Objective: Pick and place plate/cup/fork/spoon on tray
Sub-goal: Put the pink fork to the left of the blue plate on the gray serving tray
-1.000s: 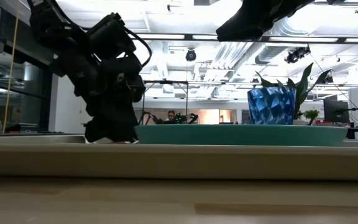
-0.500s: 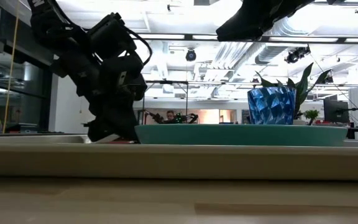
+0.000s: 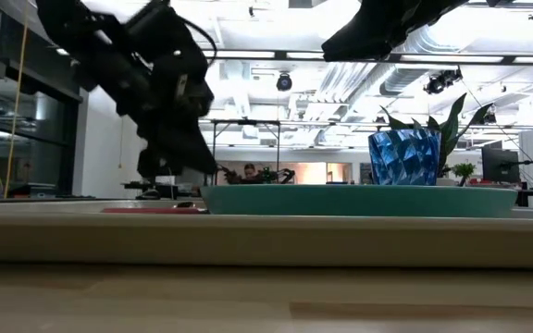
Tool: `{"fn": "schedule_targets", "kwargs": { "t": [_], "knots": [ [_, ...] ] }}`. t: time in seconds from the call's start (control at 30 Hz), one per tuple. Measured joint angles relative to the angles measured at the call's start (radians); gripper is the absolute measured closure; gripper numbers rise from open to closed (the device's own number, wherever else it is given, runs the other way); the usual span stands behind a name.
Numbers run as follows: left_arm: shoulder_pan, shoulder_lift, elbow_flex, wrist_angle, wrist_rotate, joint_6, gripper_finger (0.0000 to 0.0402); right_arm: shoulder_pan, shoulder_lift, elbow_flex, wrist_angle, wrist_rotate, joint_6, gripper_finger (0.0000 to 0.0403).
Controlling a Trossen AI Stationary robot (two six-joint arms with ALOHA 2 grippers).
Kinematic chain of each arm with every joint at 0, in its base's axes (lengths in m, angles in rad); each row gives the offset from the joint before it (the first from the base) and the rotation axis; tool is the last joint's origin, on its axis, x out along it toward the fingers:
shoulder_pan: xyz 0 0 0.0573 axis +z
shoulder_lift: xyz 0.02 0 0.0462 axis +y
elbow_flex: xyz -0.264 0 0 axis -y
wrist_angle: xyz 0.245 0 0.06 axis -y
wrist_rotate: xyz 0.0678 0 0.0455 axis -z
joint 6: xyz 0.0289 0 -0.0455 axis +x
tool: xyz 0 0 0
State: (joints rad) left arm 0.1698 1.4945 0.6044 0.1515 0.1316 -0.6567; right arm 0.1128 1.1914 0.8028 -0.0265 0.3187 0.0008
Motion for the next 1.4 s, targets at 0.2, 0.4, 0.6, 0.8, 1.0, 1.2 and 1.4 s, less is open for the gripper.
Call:
{"fn": "schedule_targets", "kwargs": {
  "t": [0.2, 0.4, 0.6, 0.8, 1.0, 1.2, 1.4],
  "knots": [
    [-0.020, -0.077, 0.001, -0.094, -0.046, 0.006, 0.0401, 0.000, 0.000, 0.000, 0.000, 0.000, 0.000, 0.0231],
    [-0.133, -0.047, 0.000, -0.116, -0.141, -0.018, 0.0401, 0.000, 0.000, 0.000, 0.000, 0.000, 0.000, 0.0231],
    [-0.323, -0.017, 0.000, -0.113, -0.336, -0.099, 0.0401, 0.000, 0.000, 0.000, 0.000, 0.000, 0.000, 0.0231],
    [-0.446, -0.011, 0.000, -0.215, -0.588, -0.227, 0.0401, 0.000, 0.000, 0.000, 0.000, 0.000, 0.002, 0.0231],
    [-0.506, 0.070, 0.012, -0.220, -0.648, -0.300, 0.0401, 0.000, 0.000, 0.000, 0.003, 0.000, 0.002, 0.0231],
    [-0.556, 0.229, 0.147, -0.275, -0.663, -0.268, 0.0401, 0.000, 0.000, 0.000, 0.007, 0.000, 0.001, 0.0231],
    [-0.592, 0.292, 0.264, -0.434, -0.765, -0.275, 0.0401, 0.000, 0.002, 0.000, 0.004, 0.000, 0.001, 0.0231]
  ]
}}
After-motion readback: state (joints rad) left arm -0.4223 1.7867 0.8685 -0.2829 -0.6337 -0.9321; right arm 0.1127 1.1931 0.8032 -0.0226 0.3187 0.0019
